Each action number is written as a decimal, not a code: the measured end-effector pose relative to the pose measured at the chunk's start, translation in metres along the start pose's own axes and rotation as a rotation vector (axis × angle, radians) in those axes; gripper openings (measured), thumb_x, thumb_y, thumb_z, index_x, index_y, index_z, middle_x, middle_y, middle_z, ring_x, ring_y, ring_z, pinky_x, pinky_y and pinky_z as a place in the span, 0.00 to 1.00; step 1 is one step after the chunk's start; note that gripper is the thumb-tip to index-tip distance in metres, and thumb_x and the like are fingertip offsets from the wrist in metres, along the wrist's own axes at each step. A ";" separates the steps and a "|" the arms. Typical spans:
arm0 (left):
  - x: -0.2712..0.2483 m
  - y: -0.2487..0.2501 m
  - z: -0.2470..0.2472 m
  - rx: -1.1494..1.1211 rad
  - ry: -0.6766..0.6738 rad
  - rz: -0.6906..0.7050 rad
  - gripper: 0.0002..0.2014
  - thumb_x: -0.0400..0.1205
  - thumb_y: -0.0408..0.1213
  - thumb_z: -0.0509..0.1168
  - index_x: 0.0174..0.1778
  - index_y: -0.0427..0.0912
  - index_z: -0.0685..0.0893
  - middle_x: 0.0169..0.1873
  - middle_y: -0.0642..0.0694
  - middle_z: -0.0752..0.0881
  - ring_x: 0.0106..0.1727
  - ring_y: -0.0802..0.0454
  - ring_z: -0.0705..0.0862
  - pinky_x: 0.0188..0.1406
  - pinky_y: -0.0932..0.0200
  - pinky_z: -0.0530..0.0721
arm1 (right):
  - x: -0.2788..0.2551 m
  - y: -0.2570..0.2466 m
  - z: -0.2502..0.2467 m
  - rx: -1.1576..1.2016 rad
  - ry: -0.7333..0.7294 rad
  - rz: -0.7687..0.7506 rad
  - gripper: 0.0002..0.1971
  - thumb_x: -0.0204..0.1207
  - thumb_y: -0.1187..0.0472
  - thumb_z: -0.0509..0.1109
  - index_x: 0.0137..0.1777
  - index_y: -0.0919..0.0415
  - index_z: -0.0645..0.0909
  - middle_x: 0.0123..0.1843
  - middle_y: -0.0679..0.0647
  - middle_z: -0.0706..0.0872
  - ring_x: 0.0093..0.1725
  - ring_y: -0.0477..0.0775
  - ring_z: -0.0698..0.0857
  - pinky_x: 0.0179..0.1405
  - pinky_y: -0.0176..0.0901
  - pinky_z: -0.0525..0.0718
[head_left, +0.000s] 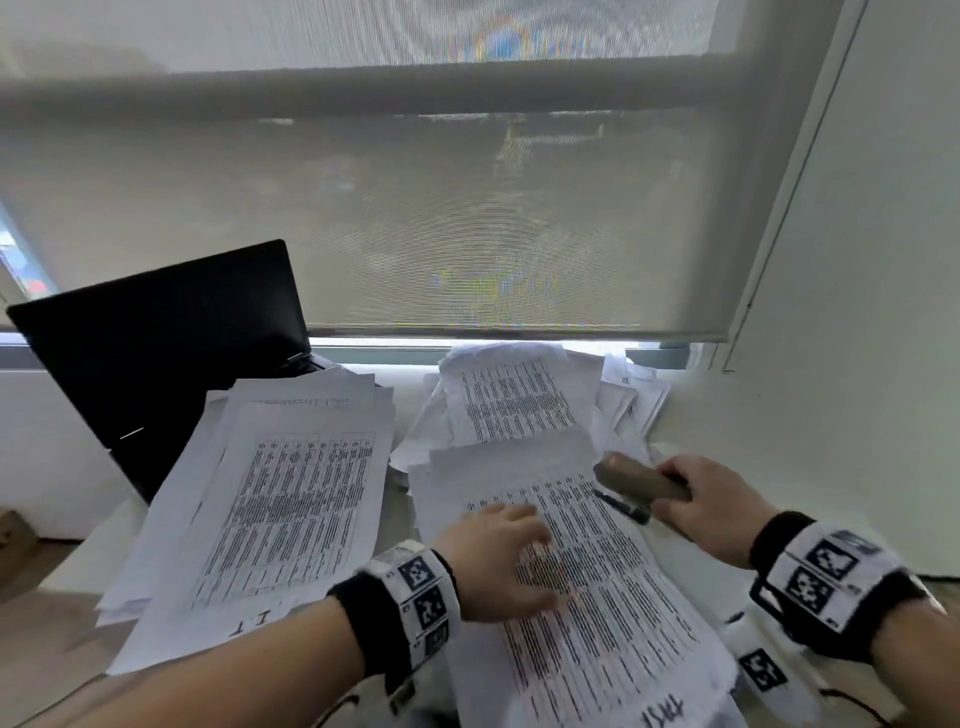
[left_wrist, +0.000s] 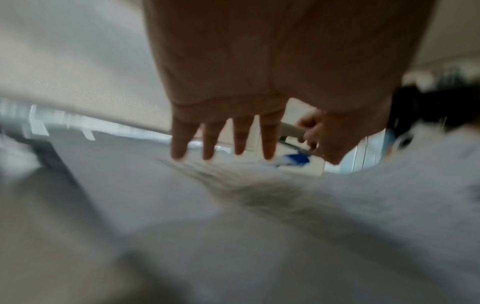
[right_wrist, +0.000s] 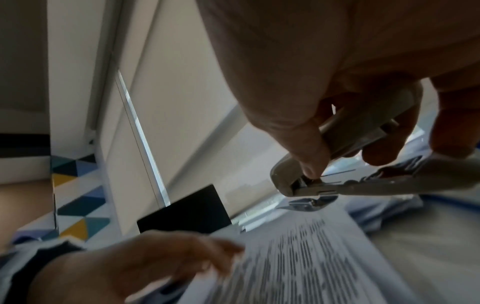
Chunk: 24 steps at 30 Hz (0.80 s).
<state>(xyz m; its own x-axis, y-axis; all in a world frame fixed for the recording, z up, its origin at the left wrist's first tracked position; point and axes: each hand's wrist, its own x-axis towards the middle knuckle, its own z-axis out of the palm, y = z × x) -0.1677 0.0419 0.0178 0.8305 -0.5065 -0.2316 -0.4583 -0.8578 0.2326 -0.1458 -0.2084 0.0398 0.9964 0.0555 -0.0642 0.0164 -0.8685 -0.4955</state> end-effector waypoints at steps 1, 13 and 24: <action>0.005 -0.009 0.004 0.100 -0.009 -0.053 0.39 0.76 0.64 0.67 0.80 0.54 0.63 0.85 0.48 0.56 0.85 0.43 0.54 0.84 0.40 0.53 | 0.003 -0.004 0.007 -0.021 -0.021 0.002 0.08 0.75 0.60 0.72 0.51 0.51 0.76 0.46 0.52 0.83 0.44 0.50 0.81 0.44 0.39 0.72; 0.030 -0.066 0.007 -0.169 0.081 -0.447 0.46 0.71 0.65 0.72 0.79 0.49 0.62 0.76 0.44 0.71 0.74 0.41 0.73 0.74 0.43 0.73 | 0.052 -0.056 0.054 -0.194 -0.168 -0.001 0.15 0.77 0.54 0.70 0.62 0.54 0.77 0.59 0.53 0.83 0.55 0.53 0.82 0.57 0.42 0.79; 0.062 -0.119 -0.020 -0.738 0.218 -0.705 0.50 0.64 0.49 0.84 0.80 0.44 0.65 0.70 0.43 0.79 0.69 0.42 0.79 0.71 0.46 0.78 | 0.050 -0.049 0.073 -0.225 -0.118 -0.116 0.16 0.82 0.53 0.63 0.66 0.58 0.76 0.62 0.55 0.81 0.61 0.54 0.79 0.62 0.40 0.72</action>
<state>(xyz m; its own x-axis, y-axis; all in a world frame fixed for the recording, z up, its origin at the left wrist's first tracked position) -0.0549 0.1143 -0.0053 0.9075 0.1779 -0.3804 0.3987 -0.6494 0.6475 -0.1030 -0.1271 -0.0027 0.9704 0.2067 -0.1252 0.1614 -0.9398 -0.3012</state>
